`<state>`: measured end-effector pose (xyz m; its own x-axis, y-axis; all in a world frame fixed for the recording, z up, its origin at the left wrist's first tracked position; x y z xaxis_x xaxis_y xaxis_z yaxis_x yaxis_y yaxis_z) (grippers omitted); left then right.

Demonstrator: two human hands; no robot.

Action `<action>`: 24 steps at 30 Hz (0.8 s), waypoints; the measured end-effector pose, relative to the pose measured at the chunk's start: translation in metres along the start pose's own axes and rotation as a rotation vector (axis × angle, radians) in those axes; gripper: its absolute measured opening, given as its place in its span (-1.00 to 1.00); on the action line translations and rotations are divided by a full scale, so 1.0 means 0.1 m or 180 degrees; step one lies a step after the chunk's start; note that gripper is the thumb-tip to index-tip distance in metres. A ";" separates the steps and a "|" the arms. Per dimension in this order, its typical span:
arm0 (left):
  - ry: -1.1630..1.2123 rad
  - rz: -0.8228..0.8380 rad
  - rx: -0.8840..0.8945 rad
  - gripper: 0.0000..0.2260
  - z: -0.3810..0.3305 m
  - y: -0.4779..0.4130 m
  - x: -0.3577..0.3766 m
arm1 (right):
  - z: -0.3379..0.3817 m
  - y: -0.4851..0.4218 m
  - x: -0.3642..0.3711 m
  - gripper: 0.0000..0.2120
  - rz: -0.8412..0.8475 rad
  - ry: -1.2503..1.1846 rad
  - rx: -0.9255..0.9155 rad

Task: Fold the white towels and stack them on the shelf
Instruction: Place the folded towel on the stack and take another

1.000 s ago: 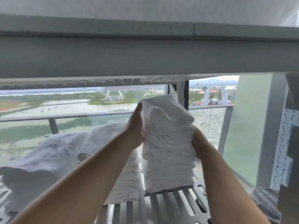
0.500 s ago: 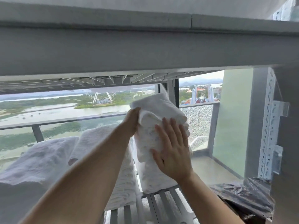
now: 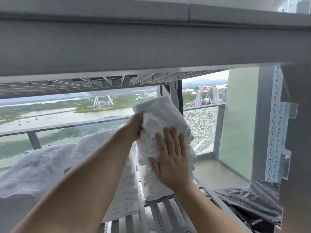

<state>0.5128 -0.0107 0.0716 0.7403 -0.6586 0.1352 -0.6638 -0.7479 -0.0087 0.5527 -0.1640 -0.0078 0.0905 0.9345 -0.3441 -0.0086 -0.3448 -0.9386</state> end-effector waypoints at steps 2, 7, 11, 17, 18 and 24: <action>-0.0309 -0.0268 0.0044 -0.68 -0.07 0.03 -0.08 | 0.01 0.01 -0.03 -0.28 0.0030 -0.0047 -0.0002; -0.1046 -0.0766 0.0651 -0.77 -0.45 0.27 -0.44 | 0.07 -0.04 -0.27 -0.34 -0.0124 -0.0290 -0.0036; -0.2177 -0.1235 0.1112 -0.83 -0.54 0.76 -0.89 | 0.57 -0.02 -0.35 -0.45 -0.0086 -0.0789 -0.0582; -0.2922 -0.1931 0.0473 -0.77 -0.13 1.47 -1.59 | 1.51 0.33 -0.09 -0.32 0.0652 -0.0927 -0.1544; -0.2784 -0.2009 0.0355 -0.77 -0.07 1.56 -1.68 | 1.59 0.35 -0.03 -0.25 0.0784 -0.0857 -0.1534; -0.1508 -0.1389 -0.0789 -0.57 0.48 1.66 -1.74 | 1.72 0.32 0.23 0.12 0.1498 -0.0360 -0.1071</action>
<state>0.2793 -0.0245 -0.0013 0.8748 -0.3091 -0.3732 -0.2574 -0.9489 0.1825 0.3833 -0.1383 -0.0496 0.0467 0.6715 -0.7396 0.2959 -0.7164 -0.6318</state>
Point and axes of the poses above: each hand's wrist, its own y-axis away from the middle knuckle, its own x-axis out of the palm, z = x × y, the point moved 7 cm from there along -y, towards the middle knuckle, and after that the axes turned 6 degrees about z, right-handed, at the moved point
